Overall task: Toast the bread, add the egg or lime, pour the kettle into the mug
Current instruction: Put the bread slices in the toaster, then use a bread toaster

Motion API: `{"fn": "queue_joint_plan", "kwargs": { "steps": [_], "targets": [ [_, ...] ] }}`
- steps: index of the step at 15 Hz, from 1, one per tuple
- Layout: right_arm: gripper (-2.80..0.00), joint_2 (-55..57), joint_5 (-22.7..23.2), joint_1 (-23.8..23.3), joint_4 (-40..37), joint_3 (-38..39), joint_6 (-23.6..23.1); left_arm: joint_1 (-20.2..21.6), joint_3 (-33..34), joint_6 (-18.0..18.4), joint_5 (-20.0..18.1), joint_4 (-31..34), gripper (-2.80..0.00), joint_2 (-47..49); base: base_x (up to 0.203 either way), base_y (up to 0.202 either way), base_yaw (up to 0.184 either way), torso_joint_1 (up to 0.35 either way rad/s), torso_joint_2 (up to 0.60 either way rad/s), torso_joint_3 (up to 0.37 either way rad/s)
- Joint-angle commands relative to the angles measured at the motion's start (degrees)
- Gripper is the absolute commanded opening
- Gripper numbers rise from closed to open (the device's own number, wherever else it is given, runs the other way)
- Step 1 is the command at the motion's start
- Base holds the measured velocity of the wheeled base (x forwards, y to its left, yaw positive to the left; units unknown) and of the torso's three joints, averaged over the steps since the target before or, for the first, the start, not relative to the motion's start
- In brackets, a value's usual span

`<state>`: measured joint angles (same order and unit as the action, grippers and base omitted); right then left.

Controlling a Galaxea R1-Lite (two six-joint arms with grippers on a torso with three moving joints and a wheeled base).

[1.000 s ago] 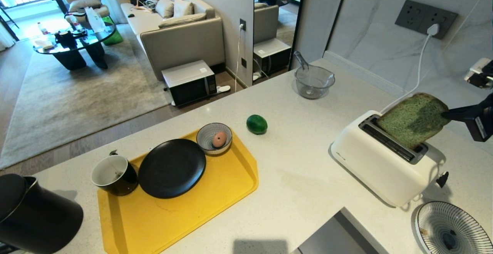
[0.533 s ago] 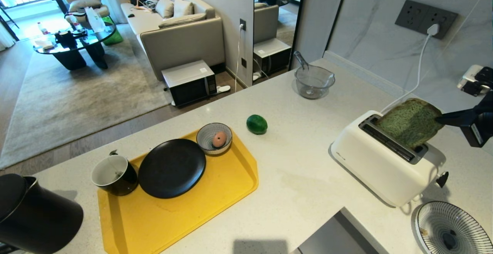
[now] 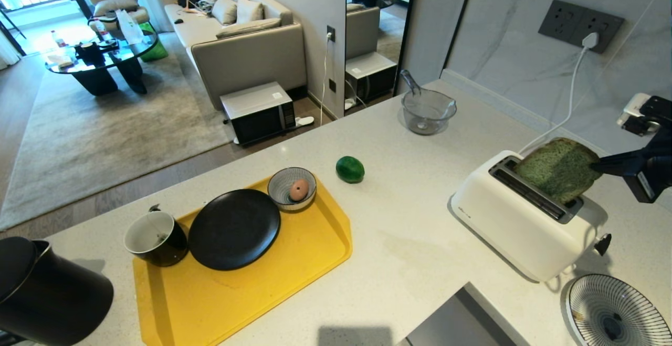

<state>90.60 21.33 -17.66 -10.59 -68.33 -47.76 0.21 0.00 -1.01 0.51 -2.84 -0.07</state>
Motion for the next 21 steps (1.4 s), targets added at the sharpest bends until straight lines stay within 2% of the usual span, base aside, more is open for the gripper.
{"fn": "queue_joint_plan", "kwargs": {
  "steps": [1, 8, 12, 13, 14, 16, 19, 21],
  "targets": [
    [0.0, 0.11, 0.12, 0.16, -0.05, 0.04, -0.3, 0.03, 0.88, -0.04, 0.02, -0.06, -2.8, -0.1, 0.0, 0.0, 0.0, 0.0, 0.0, 0.0],
    [0.0, -0.74, 0.72, 0.21, -0.31, 0.62, 0.76, 0.05, 0.88, -0.04, 0.02, -0.06, -2.8, -0.1, 0.0, 0.0, 0.0, 0.0, 0.0, 0.0],
    [0.0, -6.13, 1.33, 0.09, -0.32, 3.25, 7.59, 0.06, 0.88, -0.04, 0.02, -0.06, -2.8, -0.1, 0.0, 0.0, 0.0, 0.0, 0.0, 0.0],
    [-2.8, -7.41, 1.42, -0.04, -0.3, 4.19, 9.38, 0.05, 0.88, -0.04, 0.02, -0.06, -2.8, -0.1, 0.0, 0.0, 0.0, 0.0, 0.0, 0.0],
    [-2.8, -8.3, 2.02, -0.12, -0.25, 5.01, 11.27, 0.06, 0.88, -0.04, 0.02, -0.06, -2.8, -0.1, 0.0, 0.0, 0.0, 0.0, 0.0, 0.0],
    [-2.8, -10.38, 7.14, -0.74, -0.23, 7.52, 15.47, 0.01, 0.88, -0.04, 0.02, -0.06, -2.8, -0.1, 0.0, 0.0, 0.0, 0.0, 0.0, 0.0],
    [-2.8, -14.85, 12.76, -1.77, -0.11, 11.64, 24.27, 0.06, 0.88, -0.04, 0.02, -0.06, -2.8, -0.1, 0.0, 0.0, 0.0, 0.0, 0.0, 0.0],
    [-2.8, -16.79, 13.64, -4.19, 0.9, 15.55, 26.52, -0.03, 0.88, -0.04, 0.02, -0.06, -2.8, -0.1, 0.0, 0.0, 0.0, 0.0, 0.0, 0.0]
  ]
}}
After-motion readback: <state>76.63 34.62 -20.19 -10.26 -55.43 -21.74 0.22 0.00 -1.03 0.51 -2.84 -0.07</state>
